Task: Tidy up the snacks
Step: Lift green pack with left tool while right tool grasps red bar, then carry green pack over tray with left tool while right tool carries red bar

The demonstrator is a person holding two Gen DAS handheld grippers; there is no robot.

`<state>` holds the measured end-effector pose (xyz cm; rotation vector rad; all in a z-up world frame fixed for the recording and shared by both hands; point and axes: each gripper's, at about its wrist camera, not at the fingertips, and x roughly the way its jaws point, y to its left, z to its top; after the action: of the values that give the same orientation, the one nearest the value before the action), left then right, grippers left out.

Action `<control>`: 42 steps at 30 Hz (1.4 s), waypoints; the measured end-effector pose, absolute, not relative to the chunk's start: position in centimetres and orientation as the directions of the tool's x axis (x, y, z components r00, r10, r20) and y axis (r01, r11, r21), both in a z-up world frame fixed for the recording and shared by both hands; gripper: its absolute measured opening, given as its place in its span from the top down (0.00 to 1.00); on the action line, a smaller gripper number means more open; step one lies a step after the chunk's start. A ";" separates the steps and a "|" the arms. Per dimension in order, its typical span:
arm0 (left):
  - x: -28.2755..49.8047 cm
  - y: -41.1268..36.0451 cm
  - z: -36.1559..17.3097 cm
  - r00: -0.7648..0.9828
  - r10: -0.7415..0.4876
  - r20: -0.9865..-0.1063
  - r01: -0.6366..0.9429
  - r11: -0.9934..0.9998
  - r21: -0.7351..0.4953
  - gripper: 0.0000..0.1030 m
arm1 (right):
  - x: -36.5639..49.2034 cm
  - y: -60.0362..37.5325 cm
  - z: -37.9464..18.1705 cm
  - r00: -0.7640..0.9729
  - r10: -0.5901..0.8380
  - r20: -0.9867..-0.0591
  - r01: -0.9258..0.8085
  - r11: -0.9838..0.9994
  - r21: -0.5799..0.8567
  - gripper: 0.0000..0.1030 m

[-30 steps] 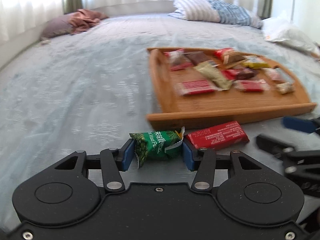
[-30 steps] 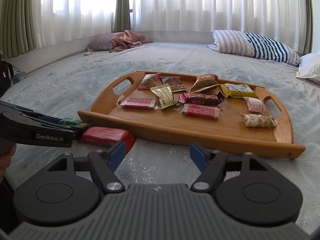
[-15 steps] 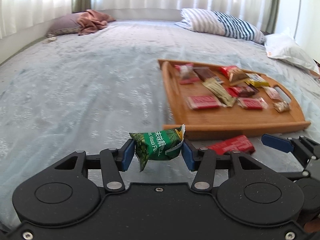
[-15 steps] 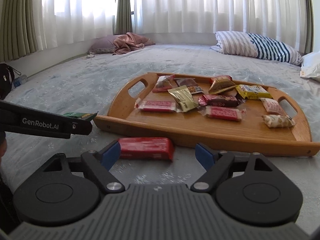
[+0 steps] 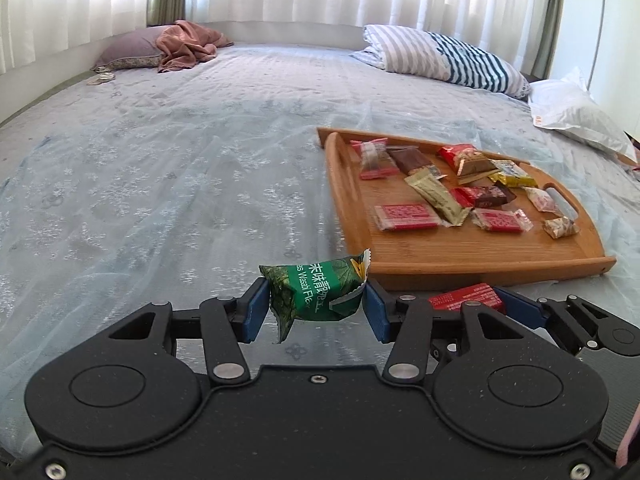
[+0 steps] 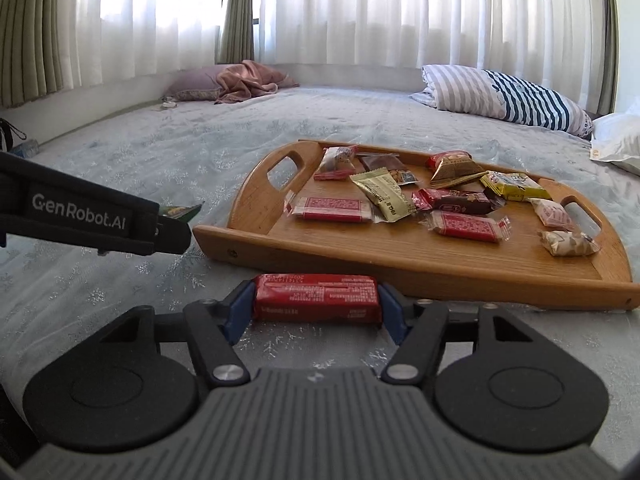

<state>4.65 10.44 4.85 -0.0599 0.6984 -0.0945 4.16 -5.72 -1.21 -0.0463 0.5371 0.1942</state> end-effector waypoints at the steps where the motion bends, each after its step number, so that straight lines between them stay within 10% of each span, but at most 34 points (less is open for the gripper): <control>1: 4.7 10.2 4.9 0.762 -0.114 -0.638 0.075 0.993 -0.088 0.53 | 4.0 -6.1 -1.1 0.843 0.174 -0.509 -0.193 0.981 0.017 0.34; 42: 12.2 0.8 4.1 0.706 -0.216 -0.675 0.187 0.975 -0.117 0.53 | 7.3 -19.3 1.1 0.889 -0.037 -0.456 0.075 0.995 0.064 0.31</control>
<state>12.19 0.75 4.07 -0.0409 0.7551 -0.2238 7.28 -19.28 1.11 0.0810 0.4719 -0.0580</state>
